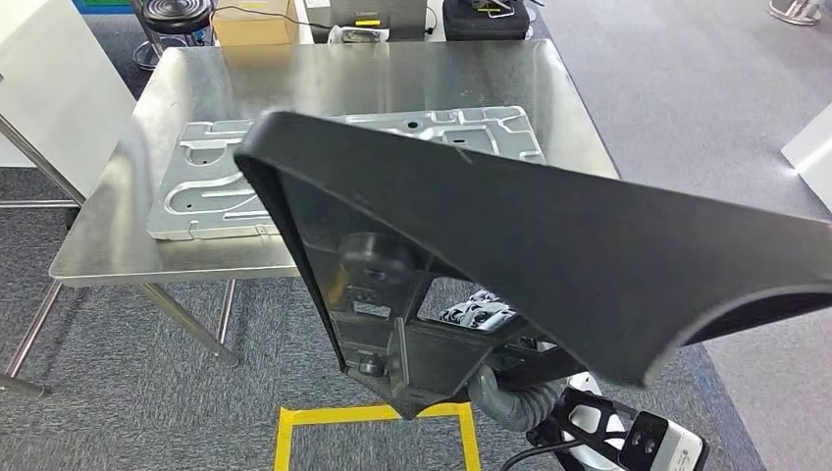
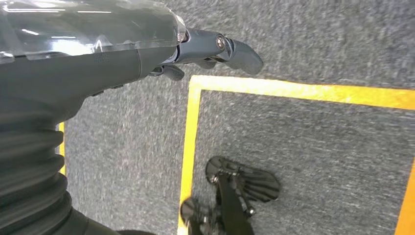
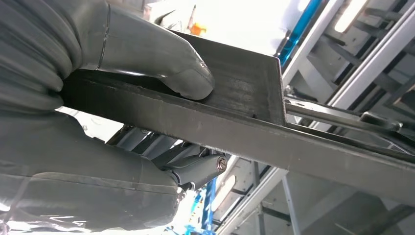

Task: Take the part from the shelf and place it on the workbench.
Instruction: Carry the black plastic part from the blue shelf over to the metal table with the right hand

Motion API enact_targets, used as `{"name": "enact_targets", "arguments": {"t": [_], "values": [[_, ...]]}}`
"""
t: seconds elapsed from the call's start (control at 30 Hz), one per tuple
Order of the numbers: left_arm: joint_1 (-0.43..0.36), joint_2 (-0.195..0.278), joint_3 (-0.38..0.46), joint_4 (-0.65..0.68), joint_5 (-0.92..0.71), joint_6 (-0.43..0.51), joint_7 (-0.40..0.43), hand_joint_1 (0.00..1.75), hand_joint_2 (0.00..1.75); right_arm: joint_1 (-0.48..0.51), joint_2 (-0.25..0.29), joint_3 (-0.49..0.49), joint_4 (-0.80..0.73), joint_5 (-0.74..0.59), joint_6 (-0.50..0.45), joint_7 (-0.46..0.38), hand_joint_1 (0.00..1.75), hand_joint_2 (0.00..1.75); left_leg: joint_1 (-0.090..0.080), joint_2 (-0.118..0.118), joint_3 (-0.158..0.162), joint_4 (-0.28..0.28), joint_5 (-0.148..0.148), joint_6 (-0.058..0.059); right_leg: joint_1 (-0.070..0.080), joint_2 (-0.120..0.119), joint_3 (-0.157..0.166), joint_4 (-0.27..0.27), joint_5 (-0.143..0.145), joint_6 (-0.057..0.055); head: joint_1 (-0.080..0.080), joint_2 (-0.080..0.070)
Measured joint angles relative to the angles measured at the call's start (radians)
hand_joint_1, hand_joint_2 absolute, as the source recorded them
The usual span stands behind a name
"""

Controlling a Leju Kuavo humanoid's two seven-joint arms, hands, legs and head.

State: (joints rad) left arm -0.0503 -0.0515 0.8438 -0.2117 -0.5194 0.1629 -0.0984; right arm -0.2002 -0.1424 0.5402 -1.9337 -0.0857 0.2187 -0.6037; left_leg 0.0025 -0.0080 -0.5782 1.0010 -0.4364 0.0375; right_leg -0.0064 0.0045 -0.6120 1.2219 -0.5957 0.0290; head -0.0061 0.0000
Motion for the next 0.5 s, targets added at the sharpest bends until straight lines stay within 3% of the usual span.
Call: {"name": "enact_targets", "arguments": {"t": [0.07,0.1,0.13,0.2,0.27,0.4,0.43,0.5], "values": [[0.001,0.000,0.000,0.000,0.000,0.000,0.000,0.00,1.75,-0.001,0.003,0.002,0.002,0.002,0.000,0.003,1.75,1.75,0.000,-0.001,0.019,0.000,-0.017,0.000,-0.002,0.000,-0.065,0.061,-0.031,0.006,0.000,0.000],[0.001,0.000,0.000,0.000,-0.001,0.000,0.000,0.00,1.75,-0.001,0.004,0.002,0.002,0.003,0.001,0.004,1.75,1.75,-0.001,-0.002,0.032,0.000,-0.027,0.000,-0.001,0.000,-0.075,0.044,-0.017,0.005,0.000,0.000],[0.001,0.000,0.000,0.000,0.000,0.000,0.000,0.00,1.75,-0.002,0.005,0.004,0.002,0.005,0.002,0.005,1.75,1.75,-0.001,-0.003,0.046,0.000,-0.037,-0.001,0.000,-0.001,-0.069,-0.005,0.021,0.002,0.000,0.000],[0.001,-0.001,0.000,0.000,0.001,0.000,-0.002,0.00,1.75,-0.005,0.008,0.006,0.003,0.008,0.006,0.005,1.75,1.75,-0.003,-0.004,0.071,0.000,-0.058,-0.006,0.006,0.000,-0.041,-0.131,0.126,-0.013,0.000,0.000],[-0.002,-0.003,0.001,0.001,0.002,-0.001,-0.006,0.00,1.75,-0.010,0.012,0.008,0.005,0.010,0.009,0.006,1.75,1.75,-0.005,-0.006,0.086,-0.001,-0.075,-0.017,0.013,0.001,-0.026,-0.197,0.178,-0.028,0.000,0.000],[-0.007,-0.001,0.002,0.000,0.002,-0.001,-0.008,0.00,1.75,-0.019,0.022,0.009,0.008,0.007,0.009,0.008,1.75,1.75,-0.005,-0.004,0.097,0.032,-0.087,-0.039,0.008,0.001,0.011,-0.222,0.170,-0.050,0.001,0.000],[-0.009,-0.001,0.002,0.000,0.002,-0.001,-0.008,0.00,1.75,-0.021,0.024,0.008,0.008,0.005,0.009,0.008,1.75,1.75,-0.003,-0.003,0.076,0.072,-0.098,-0.042,0.006,0.000,0.024,-0.227,0.165,-0.054,0.001,0.000],[-0.010,-0.001,0.002,0.000,0.001,-0.002,-0.007,0.00,1.75,-0.024,0.025,0.005,0.010,0.000,0.010,0.008,1.75,1.75,0.002,0.000,-0.001,0.189,-0.139,-0.051,0.005,-0.002,0.042,-0.230,0.151,-0.060,0.001,0.000]]}}
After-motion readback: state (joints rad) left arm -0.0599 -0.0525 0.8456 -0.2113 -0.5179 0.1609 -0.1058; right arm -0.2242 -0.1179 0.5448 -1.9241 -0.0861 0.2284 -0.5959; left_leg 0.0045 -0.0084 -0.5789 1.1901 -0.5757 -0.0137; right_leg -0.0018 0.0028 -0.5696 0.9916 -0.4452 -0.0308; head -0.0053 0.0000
